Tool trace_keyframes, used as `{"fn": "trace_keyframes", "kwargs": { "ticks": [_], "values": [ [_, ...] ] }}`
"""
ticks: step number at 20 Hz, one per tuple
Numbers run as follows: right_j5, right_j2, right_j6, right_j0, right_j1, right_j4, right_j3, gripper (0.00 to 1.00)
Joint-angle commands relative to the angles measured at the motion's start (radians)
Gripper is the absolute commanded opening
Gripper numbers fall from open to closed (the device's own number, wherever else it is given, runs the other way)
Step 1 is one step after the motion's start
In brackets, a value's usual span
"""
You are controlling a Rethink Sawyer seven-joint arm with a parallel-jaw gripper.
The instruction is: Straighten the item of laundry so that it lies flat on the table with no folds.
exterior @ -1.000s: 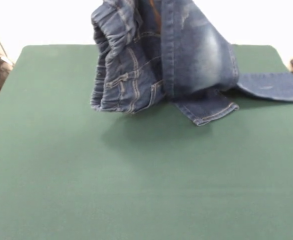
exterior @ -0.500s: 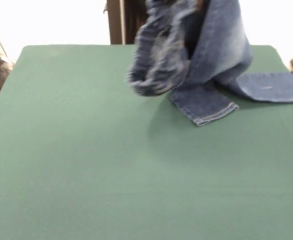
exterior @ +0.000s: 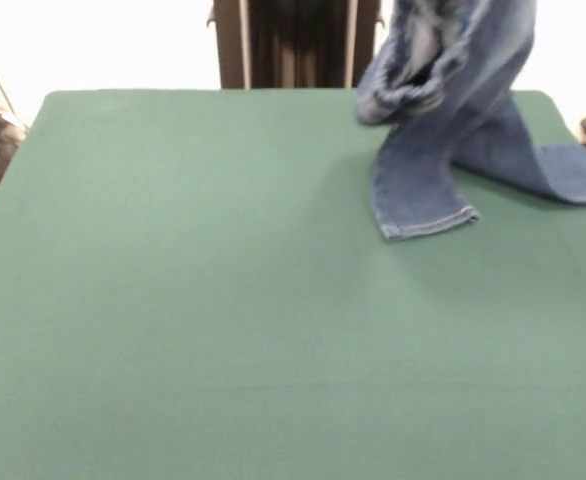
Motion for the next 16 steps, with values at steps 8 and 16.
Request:
{"fn": "trace_keyframes", "kwargs": {
  "ticks": [8,16],
  "values": [
    [0.453,0.009,0.599,0.239,-0.070,0.101,-0.169,0.00],
    [0.568,0.013,0.770,0.337,-0.050,0.133,-0.254,0.00]
  ]
}}
